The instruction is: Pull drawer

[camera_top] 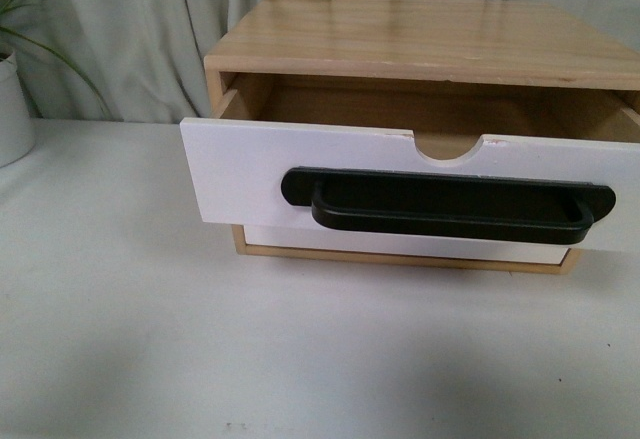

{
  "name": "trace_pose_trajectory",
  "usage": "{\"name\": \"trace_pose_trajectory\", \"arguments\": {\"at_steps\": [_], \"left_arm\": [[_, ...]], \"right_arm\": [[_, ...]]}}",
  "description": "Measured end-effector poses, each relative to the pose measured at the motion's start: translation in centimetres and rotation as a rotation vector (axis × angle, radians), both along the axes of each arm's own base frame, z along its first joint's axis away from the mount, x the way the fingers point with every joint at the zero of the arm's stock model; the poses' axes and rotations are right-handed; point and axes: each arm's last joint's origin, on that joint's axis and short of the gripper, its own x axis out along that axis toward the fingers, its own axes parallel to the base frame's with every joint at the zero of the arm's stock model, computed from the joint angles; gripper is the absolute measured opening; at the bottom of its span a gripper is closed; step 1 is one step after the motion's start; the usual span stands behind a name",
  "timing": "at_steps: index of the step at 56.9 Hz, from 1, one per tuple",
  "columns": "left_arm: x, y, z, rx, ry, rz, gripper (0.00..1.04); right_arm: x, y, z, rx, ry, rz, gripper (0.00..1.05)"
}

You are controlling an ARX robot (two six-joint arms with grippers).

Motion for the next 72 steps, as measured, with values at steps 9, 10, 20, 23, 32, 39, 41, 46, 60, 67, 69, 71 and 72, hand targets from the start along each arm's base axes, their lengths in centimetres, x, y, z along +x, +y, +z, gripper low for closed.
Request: {"name": "trace_pose_trajectory", "arguments": {"at_steps": [9, 10, 20, 23, 32, 39, 41, 46, 60, 67, 69, 71, 72], "left_arm": [[0.00, 0.00, 0.00, -0.001, 0.000, 0.000, 0.05], [0.00, 0.00, -0.01, 0.000, 0.000, 0.000, 0.08], [0.00, 0.00, 0.00, 0.000, 0.000, 0.000, 0.40], [0.00, 0.00, 0.00, 0.000, 0.000, 0.000, 0.51], [0.00, 0.00, 0.00, 0.000, 0.000, 0.000, 0.80], [0.00, 0.00, -0.01, 0.000, 0.000, 0.000, 1.00], [0.00, 0.00, 0.00, 0.000, 0.000, 0.000, 0.98], [0.00, 0.00, -0.01, 0.000, 0.000, 0.000, 0.98], [0.00, 0.00, -0.01, 0.000, 0.000, 0.000, 0.98], [0.00, 0.00, -0.01, 0.000, 0.000, 0.000, 0.98], [0.00, 0.00, 0.00, 0.000, 0.000, 0.000, 0.98], [0.00, 0.00, 0.00, 0.000, 0.000, 0.000, 0.98], [0.00, 0.00, -0.01, 0.000, 0.000, 0.000, 0.98]], "right_arm": [[0.00, 0.00, 0.00, 0.000, 0.000, 0.000, 0.01], [0.00, 0.00, 0.00, -0.001, 0.000, 0.000, 0.02], [0.00, 0.00, 0.00, 0.000, 0.000, 0.000, 0.33], [0.00, 0.00, 0.00, 0.000, 0.000, 0.000, 0.44], [0.00, 0.00, 0.00, 0.000, 0.000, 0.000, 0.72], [0.00, 0.00, 0.00, 0.000, 0.000, 0.000, 0.96], [0.00, 0.00, 0.00, 0.002, 0.000, 0.000, 0.97], [0.00, 0.00, 0.00, 0.002, 0.000, 0.000, 0.95], [0.00, 0.00, 0.00, 0.002, 0.000, 0.000, 0.96], [0.00, 0.00, 0.00, 0.002, 0.000, 0.000, 0.96], [0.00, 0.00, 0.00, 0.002, 0.000, 0.000, 0.96], [0.00, 0.00, 0.00, 0.002, 0.000, 0.000, 0.96], [0.00, 0.00, 0.00, 0.002, 0.000, 0.000, 0.96]]}}
